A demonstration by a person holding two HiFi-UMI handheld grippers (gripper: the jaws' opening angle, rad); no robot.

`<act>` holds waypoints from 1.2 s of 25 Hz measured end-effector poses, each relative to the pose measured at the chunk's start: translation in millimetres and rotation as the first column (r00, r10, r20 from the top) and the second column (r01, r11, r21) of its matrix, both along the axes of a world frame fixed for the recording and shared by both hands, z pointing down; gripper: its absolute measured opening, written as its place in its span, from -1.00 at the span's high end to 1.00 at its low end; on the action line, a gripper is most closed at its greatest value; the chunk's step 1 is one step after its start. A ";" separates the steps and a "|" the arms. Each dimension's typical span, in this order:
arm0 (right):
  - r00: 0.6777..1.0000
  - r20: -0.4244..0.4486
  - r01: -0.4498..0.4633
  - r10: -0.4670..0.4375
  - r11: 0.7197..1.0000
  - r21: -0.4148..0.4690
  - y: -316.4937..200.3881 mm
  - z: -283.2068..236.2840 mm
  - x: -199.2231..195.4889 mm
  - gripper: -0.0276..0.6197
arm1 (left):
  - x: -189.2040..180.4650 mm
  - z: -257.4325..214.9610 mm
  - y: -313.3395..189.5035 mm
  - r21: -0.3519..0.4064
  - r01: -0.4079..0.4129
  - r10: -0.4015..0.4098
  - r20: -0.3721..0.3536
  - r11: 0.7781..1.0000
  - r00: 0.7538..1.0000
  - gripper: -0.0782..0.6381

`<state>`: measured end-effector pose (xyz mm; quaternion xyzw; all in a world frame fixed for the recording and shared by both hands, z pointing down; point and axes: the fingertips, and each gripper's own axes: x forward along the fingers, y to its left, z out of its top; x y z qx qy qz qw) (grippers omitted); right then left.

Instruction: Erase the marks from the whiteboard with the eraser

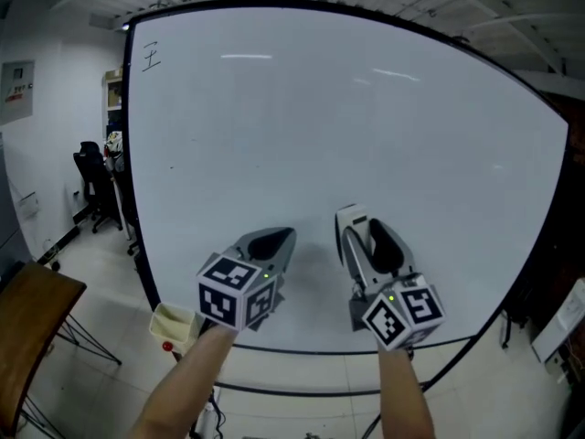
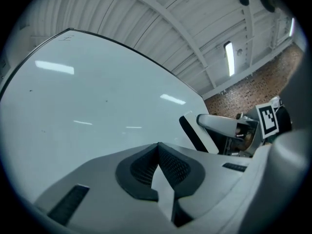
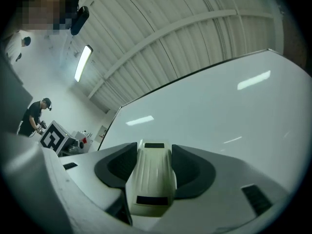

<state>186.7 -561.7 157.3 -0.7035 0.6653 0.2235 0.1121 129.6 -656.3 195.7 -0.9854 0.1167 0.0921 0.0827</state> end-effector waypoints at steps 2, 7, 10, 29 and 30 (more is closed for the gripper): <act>0.999 0.033 0.018 -0.017 0.999 -0.032 -1.1 21.3 3.2 0.23 | 1.3 13.6 -0.8 -0.023 0.004 -0.004 0.011 1.000 1.000 0.78; 0.996 0.075 0.045 -0.038 0.994 -0.096 -4.8 60.0 5.7 0.23 | 2.5 44.8 -2.7 -0.072 0.020 -0.018 0.033 0.997 0.999 0.78; 0.995 0.089 0.055 -0.045 0.992 -0.118 -6.3 72.9 7.1 0.23 | 2.8 59.3 -4.7 -0.089 0.031 -0.027 0.046 0.995 0.999 0.78; 0.988 0.125 0.110 -0.091 0.982 -0.152 -15.0 98.3 5.2 0.24 | 7.0 81.5 -3.2 -0.116 0.031 -0.022 0.072 0.993 0.997 0.78; 0.988 0.124 0.109 -0.091 0.982 -0.152 -14.6 98.3 4.9 0.24 | 7.0 81.4 -2.7 -0.116 0.031 -0.022 0.072 0.993 0.997 0.78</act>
